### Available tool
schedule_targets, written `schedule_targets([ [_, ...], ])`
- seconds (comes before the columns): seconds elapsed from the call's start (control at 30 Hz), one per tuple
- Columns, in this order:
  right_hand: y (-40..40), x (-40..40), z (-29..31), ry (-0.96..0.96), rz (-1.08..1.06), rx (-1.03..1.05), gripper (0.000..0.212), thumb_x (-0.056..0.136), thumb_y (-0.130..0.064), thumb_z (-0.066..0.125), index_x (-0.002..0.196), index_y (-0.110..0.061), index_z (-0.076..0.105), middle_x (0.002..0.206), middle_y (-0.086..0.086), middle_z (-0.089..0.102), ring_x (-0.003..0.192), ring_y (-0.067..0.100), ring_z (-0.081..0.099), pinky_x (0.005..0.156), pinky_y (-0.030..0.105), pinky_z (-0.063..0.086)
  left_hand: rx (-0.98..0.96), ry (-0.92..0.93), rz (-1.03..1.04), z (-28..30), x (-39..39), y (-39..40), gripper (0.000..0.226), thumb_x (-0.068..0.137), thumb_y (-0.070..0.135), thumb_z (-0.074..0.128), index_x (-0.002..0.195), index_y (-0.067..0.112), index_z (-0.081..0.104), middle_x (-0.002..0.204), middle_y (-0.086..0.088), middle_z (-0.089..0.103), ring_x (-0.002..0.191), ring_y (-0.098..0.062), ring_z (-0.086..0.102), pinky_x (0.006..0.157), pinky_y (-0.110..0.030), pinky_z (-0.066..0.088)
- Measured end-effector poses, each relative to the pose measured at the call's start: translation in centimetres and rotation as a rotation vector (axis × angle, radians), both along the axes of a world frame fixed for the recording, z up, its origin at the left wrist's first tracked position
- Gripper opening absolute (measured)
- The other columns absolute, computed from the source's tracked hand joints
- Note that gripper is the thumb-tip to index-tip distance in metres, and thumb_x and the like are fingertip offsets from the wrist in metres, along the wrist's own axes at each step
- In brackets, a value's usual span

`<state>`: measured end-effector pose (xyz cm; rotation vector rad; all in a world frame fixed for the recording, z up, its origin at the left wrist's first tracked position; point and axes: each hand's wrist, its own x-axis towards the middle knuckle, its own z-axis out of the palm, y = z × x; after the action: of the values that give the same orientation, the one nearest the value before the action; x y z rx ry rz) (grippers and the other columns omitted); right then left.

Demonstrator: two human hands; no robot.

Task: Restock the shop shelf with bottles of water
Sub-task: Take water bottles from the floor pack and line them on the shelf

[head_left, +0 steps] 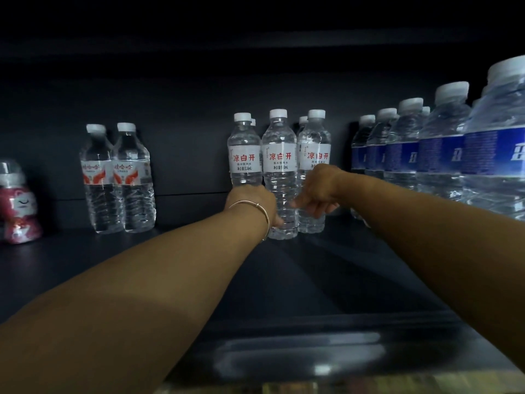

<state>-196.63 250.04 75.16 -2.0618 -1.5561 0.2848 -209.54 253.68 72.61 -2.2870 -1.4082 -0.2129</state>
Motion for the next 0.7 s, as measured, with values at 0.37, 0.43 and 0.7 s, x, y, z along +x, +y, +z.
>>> schedule_targets([
  [0.37,-0.1,0.6,-0.1,-0.059,-0.166,0.021,0.054,0.084,-0.021,0.069,0.124,0.008,0.046,0.115,0.025,0.059,0.091,0.038,0.067,0.082,0.041,0.057,0.338,0.256,-0.331,-1.2,0.4,-1.4,0.043,0.095,0.008,0.044,0.133,0.011,0.024,0.105,-0.014,0.061,0.095,-0.033,0.061,0.063,-0.036,0.037],
  [0.43,-0.1,0.7,-0.2,-0.01,-0.151,0.033,0.047,0.084,-0.017,0.069,0.119,0.008,0.05,0.108,0.026,0.063,0.091,0.036,0.068,0.082,0.043,0.057,0.331,0.252,-0.332,-1.3,0.4,-1.0,0.047,0.094,0.005,0.043,0.135,0.011,0.022,0.106,-0.015,0.061,0.095,-0.033,0.06,0.064,-0.037,0.038],
  [0.7,0.2,1.5,-0.3,0.065,-0.118,0.074,0.048,0.081,-0.021,0.072,0.117,0.005,0.054,0.107,0.023,0.065,0.089,0.035,0.069,0.082,0.042,0.057,0.259,0.197,-0.319,-1.3,1.1,0.1,0.055,0.089,-0.001,0.046,0.136,0.012,0.02,0.087,-0.012,0.055,0.081,-0.03,0.056,0.063,-0.038,0.04],
])
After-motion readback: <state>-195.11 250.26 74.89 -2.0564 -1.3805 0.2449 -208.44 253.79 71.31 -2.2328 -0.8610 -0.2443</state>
